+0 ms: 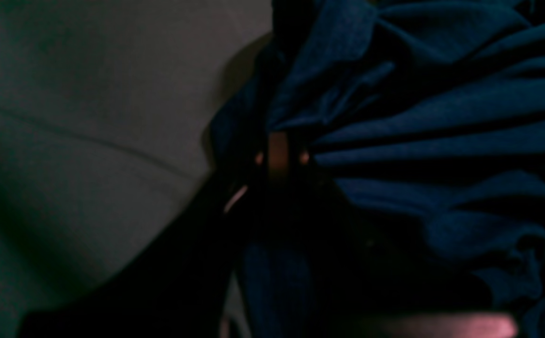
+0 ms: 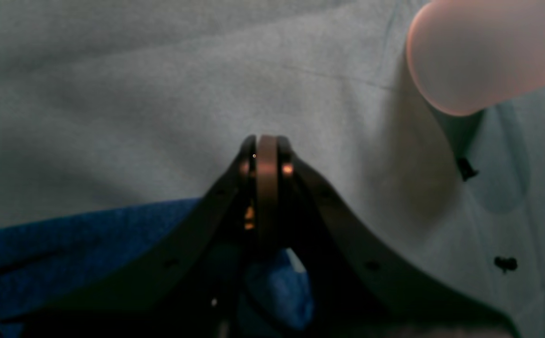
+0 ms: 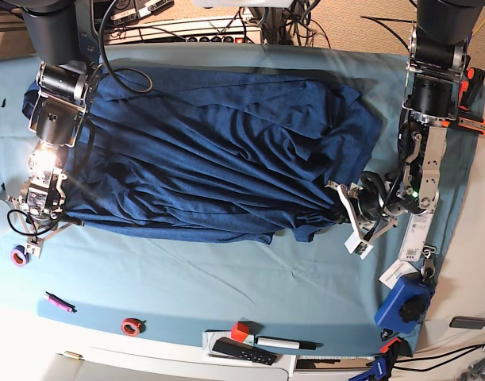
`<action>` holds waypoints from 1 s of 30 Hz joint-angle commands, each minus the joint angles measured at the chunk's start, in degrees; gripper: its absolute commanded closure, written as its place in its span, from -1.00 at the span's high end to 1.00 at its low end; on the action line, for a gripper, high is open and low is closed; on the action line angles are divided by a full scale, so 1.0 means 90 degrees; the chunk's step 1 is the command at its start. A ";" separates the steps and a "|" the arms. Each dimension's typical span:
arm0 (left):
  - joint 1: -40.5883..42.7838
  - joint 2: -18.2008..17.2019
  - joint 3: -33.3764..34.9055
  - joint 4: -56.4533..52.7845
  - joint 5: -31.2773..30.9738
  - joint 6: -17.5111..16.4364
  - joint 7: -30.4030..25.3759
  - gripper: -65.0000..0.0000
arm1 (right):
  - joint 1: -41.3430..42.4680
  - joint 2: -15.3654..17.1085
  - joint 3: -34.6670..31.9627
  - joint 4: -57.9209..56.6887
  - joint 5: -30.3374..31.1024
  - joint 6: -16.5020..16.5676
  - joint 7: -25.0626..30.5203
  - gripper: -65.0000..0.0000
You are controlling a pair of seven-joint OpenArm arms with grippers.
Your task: Layout the t-shirt on the table in an organized manner, then fold the t-shirt properly
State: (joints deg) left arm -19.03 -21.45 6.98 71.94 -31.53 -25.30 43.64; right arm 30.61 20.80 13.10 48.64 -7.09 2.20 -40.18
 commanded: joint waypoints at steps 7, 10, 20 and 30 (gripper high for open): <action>-0.0175 -0.0070 -0.0058 0.0104 -0.0068 -0.0024 -0.0117 -1.00 | 0.0206 0.0109 0.0015 0.0112 -0.0053 0.0772 0.1132 -0.38; -0.0175 -0.0070 -0.0058 0.0104 -0.0068 -0.0024 -0.0117 -1.00 | 0.0272 0.0102 0.0012 0.0112 -0.0056 0.0775 0.1372 -0.29; -0.0175 -0.0068 -0.0058 0.0104 -0.0070 -0.0027 -0.0138 -1.00 | 0.0903 -0.0248 -0.0005 0.0112 0.0527 0.2302 0.1953 -0.27; -0.0175 -0.0068 -0.0058 0.0104 -0.0070 -0.0027 -0.0138 -1.00 | 0.0794 -0.1382 -0.0498 0.0109 0.0495 0.3580 0.1622 -0.23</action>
State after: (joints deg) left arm -19.05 -21.45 6.98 71.94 -31.53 -25.30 43.59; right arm 35.55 7.64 8.36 48.64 -3.18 34.54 -26.92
